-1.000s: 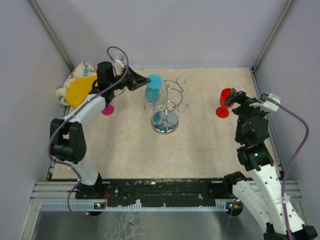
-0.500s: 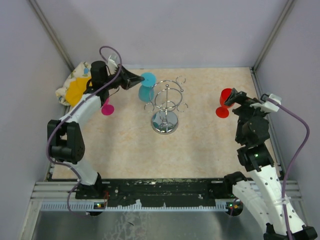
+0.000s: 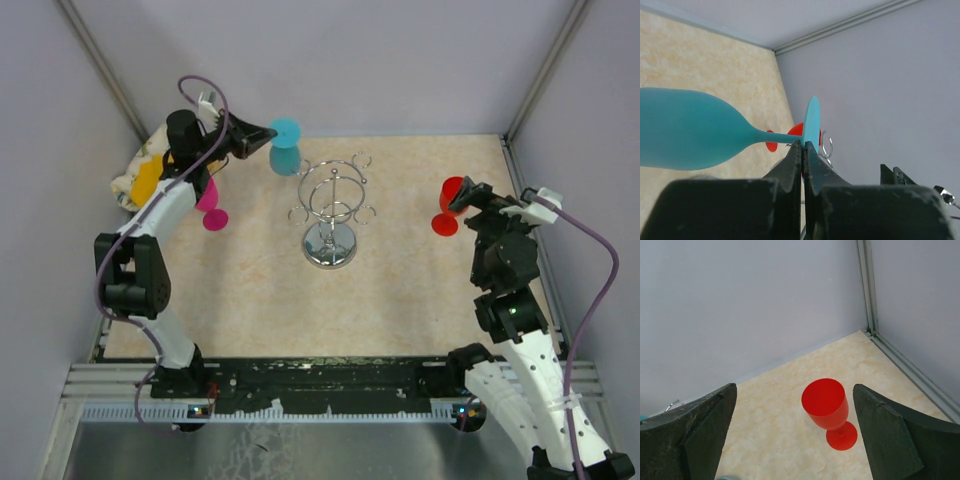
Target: Take the wine glass off the wine glass rack
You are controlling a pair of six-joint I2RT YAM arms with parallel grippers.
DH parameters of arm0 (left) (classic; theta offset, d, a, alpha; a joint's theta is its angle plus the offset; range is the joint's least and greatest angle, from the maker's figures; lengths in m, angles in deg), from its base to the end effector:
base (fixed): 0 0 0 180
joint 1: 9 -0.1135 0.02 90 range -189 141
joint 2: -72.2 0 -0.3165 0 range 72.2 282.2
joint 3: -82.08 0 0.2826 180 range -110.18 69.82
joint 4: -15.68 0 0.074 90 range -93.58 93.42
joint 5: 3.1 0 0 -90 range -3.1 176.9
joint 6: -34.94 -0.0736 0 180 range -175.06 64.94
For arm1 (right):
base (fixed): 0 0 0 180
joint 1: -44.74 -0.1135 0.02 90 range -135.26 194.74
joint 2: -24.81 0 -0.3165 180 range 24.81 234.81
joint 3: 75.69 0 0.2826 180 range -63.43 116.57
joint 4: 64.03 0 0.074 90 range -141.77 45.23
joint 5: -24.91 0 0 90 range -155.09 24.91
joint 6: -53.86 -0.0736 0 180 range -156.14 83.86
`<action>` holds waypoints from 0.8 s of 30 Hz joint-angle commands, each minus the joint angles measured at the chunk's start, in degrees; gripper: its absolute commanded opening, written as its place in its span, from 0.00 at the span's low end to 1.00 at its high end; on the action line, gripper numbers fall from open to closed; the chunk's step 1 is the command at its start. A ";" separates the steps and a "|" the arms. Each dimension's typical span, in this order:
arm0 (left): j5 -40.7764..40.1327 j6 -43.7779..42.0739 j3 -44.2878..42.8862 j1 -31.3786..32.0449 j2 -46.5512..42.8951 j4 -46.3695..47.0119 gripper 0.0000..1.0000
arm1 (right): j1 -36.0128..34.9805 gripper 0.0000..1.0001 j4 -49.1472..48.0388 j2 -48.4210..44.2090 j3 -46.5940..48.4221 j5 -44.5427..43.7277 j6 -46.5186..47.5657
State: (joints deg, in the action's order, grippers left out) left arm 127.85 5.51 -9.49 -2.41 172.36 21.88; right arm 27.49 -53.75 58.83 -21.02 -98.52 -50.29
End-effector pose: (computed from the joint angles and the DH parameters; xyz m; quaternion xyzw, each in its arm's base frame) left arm 0.4760 -0.1035 0.3774 -0.0911 0.7124 -0.5690 0.4006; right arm 0.1604 0.0073 0.4146 0.2042 0.6190 0.0218 0.7580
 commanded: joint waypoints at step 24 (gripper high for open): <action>21.97 -30.09 17.19 7.90 -38.73 30.16 0.00 | 0.26 0.99 -34.78 23.81 9.78 73.58 -62.00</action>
State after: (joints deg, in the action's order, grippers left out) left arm 142.66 -19.89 1.02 3.01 139.05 41.16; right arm 27.55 -59.08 77.71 -7.16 -43.04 -84.13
